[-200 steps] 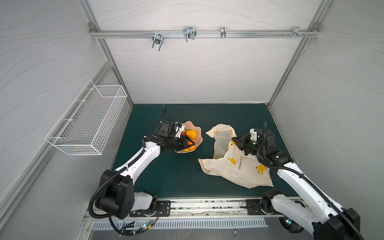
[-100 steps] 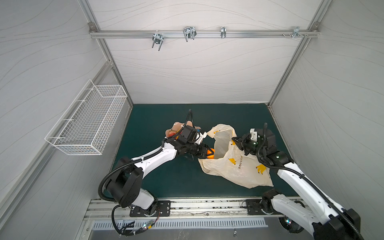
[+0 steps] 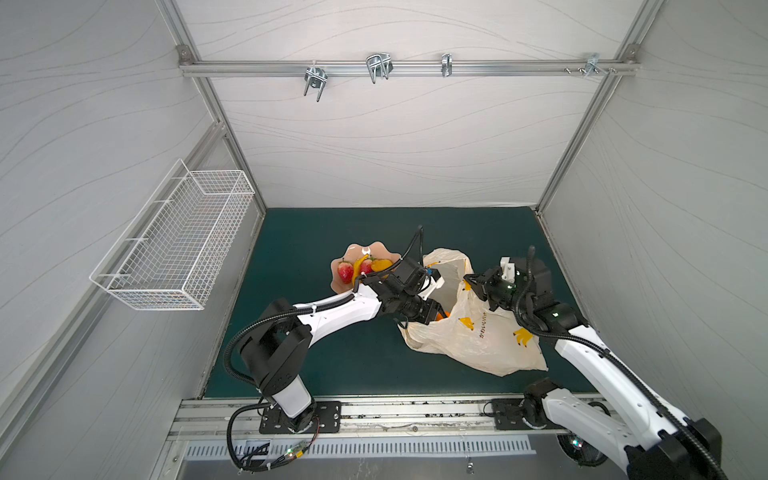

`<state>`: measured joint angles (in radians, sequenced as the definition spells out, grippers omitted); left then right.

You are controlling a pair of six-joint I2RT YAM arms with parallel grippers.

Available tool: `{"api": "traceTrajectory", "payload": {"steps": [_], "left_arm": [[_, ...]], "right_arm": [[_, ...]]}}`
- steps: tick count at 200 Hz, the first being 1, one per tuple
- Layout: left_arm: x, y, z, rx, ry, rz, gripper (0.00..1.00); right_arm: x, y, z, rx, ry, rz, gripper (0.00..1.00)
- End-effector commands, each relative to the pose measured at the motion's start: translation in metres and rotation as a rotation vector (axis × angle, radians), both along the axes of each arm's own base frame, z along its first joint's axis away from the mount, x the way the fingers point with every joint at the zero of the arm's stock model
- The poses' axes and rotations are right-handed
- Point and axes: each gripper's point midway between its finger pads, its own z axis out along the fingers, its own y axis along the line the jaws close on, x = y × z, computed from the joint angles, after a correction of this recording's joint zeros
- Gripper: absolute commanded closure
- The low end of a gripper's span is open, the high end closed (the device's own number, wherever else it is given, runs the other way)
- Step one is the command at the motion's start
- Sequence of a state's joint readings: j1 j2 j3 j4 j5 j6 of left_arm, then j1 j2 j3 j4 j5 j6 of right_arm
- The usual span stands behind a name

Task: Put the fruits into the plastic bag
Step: 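Carry the orange with the left gripper into the open bag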

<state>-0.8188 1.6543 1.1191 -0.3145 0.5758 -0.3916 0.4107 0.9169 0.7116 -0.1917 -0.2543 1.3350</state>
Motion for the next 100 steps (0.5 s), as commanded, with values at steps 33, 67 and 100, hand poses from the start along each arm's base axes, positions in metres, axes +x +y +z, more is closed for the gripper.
{"api": "traceTrajectory", "payload": {"steps": [33, 67, 100], "left_arm": [[0.017, -0.031, -0.002, 0.024, -0.015, -0.064, 0.69], [0.024, -0.052, -0.005, 0.027, -0.005, -0.094, 0.68], [0.028, -0.067, -0.008, 0.025, 0.018, -0.106, 0.67]], "right_arm": [[-0.001, 0.0, 0.006, 0.039, -0.005, -0.028, 1.0], [0.0, 0.0, 0.007, 0.041, -0.008, -0.03, 1.0], [0.003, -0.001, 0.005, 0.088, -0.001, -0.07, 1.0]]}}
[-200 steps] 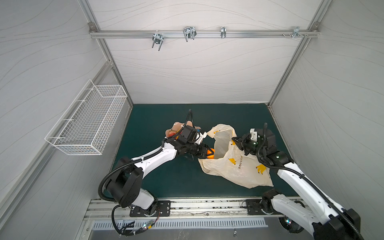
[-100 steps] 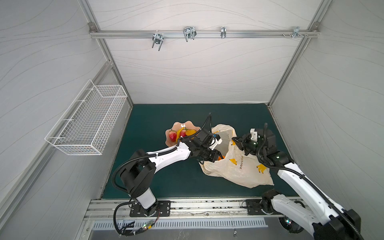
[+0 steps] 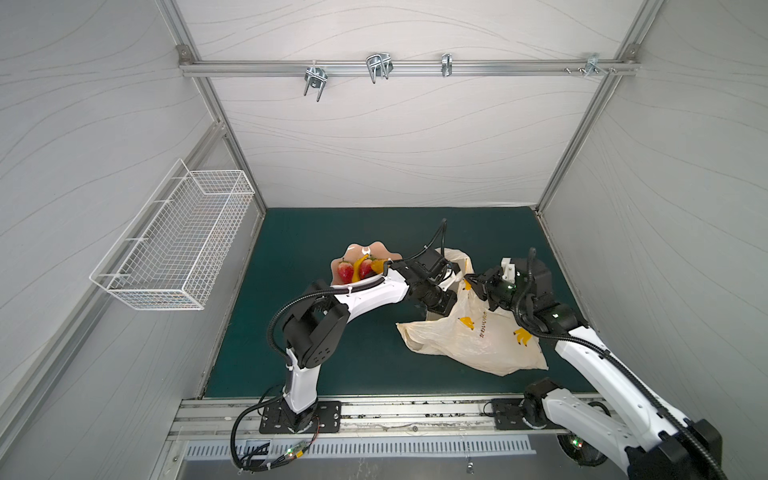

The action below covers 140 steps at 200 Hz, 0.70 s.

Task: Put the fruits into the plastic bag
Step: 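Carry the orange with the left gripper into the open bag, then open the left gripper to drop the orange, then return over the bowl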

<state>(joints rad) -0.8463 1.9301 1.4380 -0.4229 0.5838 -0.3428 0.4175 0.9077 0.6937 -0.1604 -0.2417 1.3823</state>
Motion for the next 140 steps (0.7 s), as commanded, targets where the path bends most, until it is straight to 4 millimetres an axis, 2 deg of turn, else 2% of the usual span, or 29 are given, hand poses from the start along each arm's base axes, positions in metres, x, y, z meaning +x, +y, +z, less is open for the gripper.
{"api": "traceTrajectory", "payload": {"steps": [1, 53, 89, 140], "left_arm": [[-0.002, -0.015, 0.005, -0.015, 0.005, -0.041, 0.67], [-0.002, -0.027, -0.004, 0.005, 0.018, -0.051, 0.57], [-0.002, -0.029, -0.004, -0.002, 0.021, -0.059, 0.36], [0.001, -0.028, 0.007, -0.015, 0.004, -0.045, 0.2]], "right_arm": [[0.003, -0.002, 0.004, 0.054, -0.007, -0.046, 1.0], [0.006, -0.001, 0.002, 0.067, -0.009, -0.052, 1.0], [0.007, 0.0, 0.002, 0.065, -0.008, -0.049, 1.0], [0.009, -0.002, 0.001, 0.061, -0.004, -0.05, 1.0]]}}
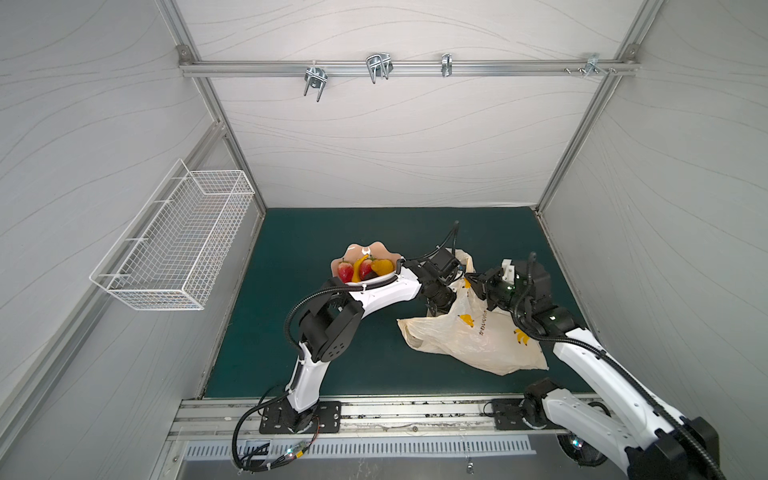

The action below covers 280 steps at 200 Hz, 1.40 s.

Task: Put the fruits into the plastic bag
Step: 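Open the left gripper to drop the orange, then return over the bowl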

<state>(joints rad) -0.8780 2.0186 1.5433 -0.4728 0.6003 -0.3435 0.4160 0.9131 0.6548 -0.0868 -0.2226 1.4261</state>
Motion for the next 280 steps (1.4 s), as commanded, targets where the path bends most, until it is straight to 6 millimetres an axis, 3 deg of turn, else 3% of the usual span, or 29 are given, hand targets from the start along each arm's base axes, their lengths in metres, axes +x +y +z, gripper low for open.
{"api": "traceTrajectory", "payload": {"steps": [1, 105, 162, 216, 280], "left_arm": [[0.006, -0.006, 0.015, -0.032, -0.03, -0.004, 0.2], [0.033, 0.03, 0.054, -0.059, -0.042, 0.151, 0.15], [0.036, 0.068, 0.05, 0.055, -0.089, 0.213, 0.16], [0.053, 0.128, 0.035, 0.195, -0.09, 0.394, 0.17], [0.074, 0.206, 0.04, 0.357, -0.122, 0.623, 0.17]], "right_arm": [[0.003, 0.0, 0.006, 0.027, -0.002, -0.012, 1.0], [0.003, -0.003, 0.004, 0.004, 0.003, -0.005, 1.0], [0.002, -0.005, 0.006, -0.002, 0.001, -0.004, 1.0], [0.001, -0.007, 0.008, -0.025, -0.008, 0.001, 1.0], [0.0, -0.007, 0.008, -0.023, -0.008, -0.001, 1.0]]}}
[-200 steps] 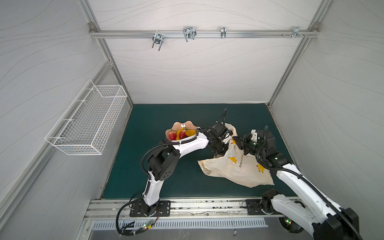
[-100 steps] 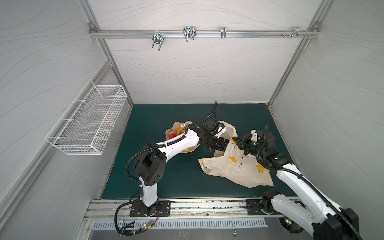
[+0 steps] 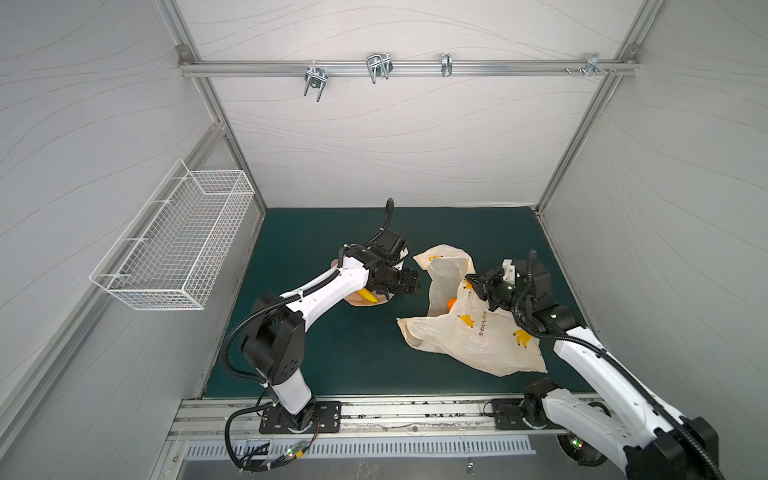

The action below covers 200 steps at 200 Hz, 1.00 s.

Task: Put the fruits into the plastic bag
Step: 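Open the left gripper to drop the orange, then return over the bowl, then lower the left gripper into the bowl and grasp the pale strawberry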

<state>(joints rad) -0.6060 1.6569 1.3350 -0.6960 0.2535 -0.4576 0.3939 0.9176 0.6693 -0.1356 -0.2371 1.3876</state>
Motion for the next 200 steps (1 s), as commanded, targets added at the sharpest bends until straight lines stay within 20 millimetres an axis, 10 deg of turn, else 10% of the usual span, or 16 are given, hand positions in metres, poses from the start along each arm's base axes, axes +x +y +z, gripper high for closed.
{"api": "traceTrajectory", "payload": {"steps": [1, 101, 200], "left_arm": [[0.005, 0.033, 0.005, 0.098, -0.022, 0.098, 0.16], [0.048, 0.154, -0.014, 0.529, -0.046, 0.26, 0.17], [0.107, 0.192, -0.027, 0.755, -0.082, 0.276, 0.24]], "right_arm": [[0.0, -0.002, 0.013, 0.012, -0.022, -0.007, 1.0], [0.001, 0.001, 0.013, -0.016, -0.022, 0.022, 1.0], [0.002, 0.001, 0.014, -0.02, -0.025, 0.024, 1.0]]}}
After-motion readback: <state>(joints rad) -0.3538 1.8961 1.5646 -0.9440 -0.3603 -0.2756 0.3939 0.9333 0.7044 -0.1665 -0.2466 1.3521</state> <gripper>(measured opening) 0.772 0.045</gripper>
